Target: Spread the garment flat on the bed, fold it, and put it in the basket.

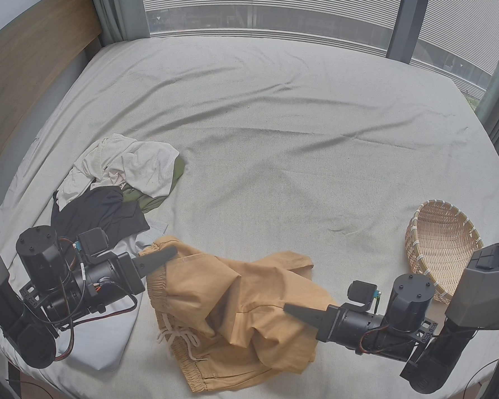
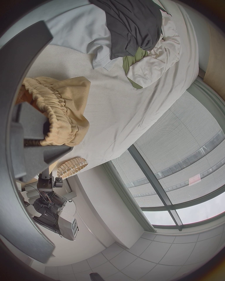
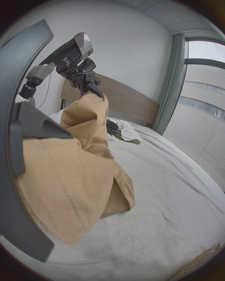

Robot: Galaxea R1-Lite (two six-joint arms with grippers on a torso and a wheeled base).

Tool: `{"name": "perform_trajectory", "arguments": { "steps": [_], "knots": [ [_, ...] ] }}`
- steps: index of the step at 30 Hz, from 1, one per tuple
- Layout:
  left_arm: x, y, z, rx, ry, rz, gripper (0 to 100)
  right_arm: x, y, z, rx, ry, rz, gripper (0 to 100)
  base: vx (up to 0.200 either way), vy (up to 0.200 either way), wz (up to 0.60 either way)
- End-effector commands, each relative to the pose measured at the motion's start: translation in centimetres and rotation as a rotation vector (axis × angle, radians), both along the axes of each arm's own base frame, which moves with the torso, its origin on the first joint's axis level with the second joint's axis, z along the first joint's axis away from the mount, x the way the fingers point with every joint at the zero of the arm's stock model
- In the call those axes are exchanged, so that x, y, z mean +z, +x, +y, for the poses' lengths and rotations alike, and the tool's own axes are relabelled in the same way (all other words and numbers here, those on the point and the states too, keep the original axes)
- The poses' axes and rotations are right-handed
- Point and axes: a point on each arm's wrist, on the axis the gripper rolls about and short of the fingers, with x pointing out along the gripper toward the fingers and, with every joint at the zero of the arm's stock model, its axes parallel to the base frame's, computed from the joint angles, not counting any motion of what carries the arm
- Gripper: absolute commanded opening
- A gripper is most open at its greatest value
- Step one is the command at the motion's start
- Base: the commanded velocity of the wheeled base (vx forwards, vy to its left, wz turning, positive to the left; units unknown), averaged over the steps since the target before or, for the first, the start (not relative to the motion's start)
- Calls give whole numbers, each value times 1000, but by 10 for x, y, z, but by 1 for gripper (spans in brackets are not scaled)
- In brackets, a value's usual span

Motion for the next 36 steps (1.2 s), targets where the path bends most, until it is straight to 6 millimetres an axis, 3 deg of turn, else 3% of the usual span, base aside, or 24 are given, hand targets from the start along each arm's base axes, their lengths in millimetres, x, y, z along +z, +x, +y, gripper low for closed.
{"name": "perform_trajectory", "arguments": {
  "steps": [1, 7, 13, 19, 26, 36],
  "knots": [
    [6, 3, 0, 2, -13, -25, 0, 20, -8, -17, -32, 23, -47, 0, 0, 0, 0],
    [28, 5, -1, -7, -45, -123, 0, 56, -23, -47, -95, 84, -145, 0, 0, 0, 0],
    [32, -2, 1, -62, -35, -144, 0, 73, -29, -67, -156, 113, -201, 0, 0, 0, 0],
    [42, -7, 12, -88, -37, -190, 0, 80, -22, -79, -214, 124, -238, 0, 0, 0, 0],
    [42, 11, 30, -11, -31, -198, 0, 87, -10, -92, -284, 130, -274, 0, 0, 0, 0],
    [39, 14, 34, 4, -26, -188, 0, 89, 0, -122, -331, 123, -292, 0, 0, 0, 0]
  ]
}}
